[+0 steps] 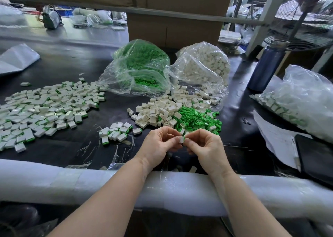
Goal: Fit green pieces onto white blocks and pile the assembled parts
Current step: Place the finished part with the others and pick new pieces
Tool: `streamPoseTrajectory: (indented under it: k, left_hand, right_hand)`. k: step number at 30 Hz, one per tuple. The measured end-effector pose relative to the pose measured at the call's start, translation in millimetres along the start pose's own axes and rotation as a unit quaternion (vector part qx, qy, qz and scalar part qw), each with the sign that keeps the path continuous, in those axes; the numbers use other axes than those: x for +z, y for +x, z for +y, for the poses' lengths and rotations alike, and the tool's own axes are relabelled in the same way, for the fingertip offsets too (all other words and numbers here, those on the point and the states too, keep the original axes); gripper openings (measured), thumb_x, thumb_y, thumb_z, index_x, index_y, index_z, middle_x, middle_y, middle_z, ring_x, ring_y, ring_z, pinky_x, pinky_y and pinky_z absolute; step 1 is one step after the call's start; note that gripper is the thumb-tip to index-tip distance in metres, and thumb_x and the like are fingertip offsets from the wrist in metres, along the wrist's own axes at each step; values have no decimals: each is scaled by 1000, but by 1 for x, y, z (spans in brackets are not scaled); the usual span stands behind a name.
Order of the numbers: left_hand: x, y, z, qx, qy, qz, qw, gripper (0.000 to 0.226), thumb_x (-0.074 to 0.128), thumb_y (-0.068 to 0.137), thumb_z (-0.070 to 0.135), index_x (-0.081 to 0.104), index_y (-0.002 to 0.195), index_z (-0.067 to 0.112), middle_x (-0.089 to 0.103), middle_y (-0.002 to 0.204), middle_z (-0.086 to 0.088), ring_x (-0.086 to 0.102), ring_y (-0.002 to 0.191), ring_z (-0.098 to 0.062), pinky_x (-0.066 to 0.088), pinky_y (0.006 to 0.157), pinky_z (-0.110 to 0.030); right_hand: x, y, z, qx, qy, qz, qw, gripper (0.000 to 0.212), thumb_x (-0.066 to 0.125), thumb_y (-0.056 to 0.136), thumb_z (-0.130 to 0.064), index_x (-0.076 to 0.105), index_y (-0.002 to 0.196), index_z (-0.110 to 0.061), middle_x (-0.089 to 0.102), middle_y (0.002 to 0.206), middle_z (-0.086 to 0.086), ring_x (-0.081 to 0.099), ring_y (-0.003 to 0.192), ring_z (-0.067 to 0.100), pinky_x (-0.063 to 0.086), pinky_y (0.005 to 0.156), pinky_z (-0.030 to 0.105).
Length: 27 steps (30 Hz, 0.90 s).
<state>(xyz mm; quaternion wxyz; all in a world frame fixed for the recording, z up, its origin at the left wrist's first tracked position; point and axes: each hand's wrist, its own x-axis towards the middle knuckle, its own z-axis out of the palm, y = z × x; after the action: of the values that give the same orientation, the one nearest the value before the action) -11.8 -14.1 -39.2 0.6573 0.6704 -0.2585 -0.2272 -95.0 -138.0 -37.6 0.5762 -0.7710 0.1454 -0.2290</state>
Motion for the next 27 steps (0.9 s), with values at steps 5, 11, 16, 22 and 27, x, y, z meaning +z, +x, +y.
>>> streamPoseTrajectory:
  k: [5,11,16,22,27]
  left_hand:
    - [1,-1,2,3,30,-9,1000,20,60,87,3,70,83,19,67,70,3,64,62,-1,47,57,-11]
    - [2,-2,2,2,70,-7,998,15,58,88,-1,70,86,7,63,67,-1,58,53,3,44,55,-9]
    - [4,-2,2,-5,90,-28,996,16,55,88,-4,68,86,5,62,67,2,56,52,4,47,60,-10]
    - [3,-3,2,7,114,-17,993,16,56,90,2,69,87,11,66,73,-5,59,62,-4,51,65,-19]
    - [8,-2,0,40,133,-1,990,22,59,87,3,59,91,24,62,82,-7,57,73,-19,50,77,-37]
  right_hand:
    - [1,1,0,5,19,-10,1000,21,63,82,6,61,78,-15,61,62,-2,55,57,7,49,57,24]
    - [-2,1,1,20,28,-32,999,22,63,78,11,57,79,-10,58,62,9,50,52,12,45,56,28]
    - [-2,1,2,29,32,-48,998,27,64,76,13,57,74,-13,58,57,4,49,50,12,43,54,27]
    - [-2,1,2,36,48,-37,998,22,66,77,10,58,75,-10,59,58,4,51,50,10,45,51,22]
    - [-2,3,1,53,85,-5,995,12,64,82,6,60,77,-4,62,60,5,56,49,4,46,47,16]
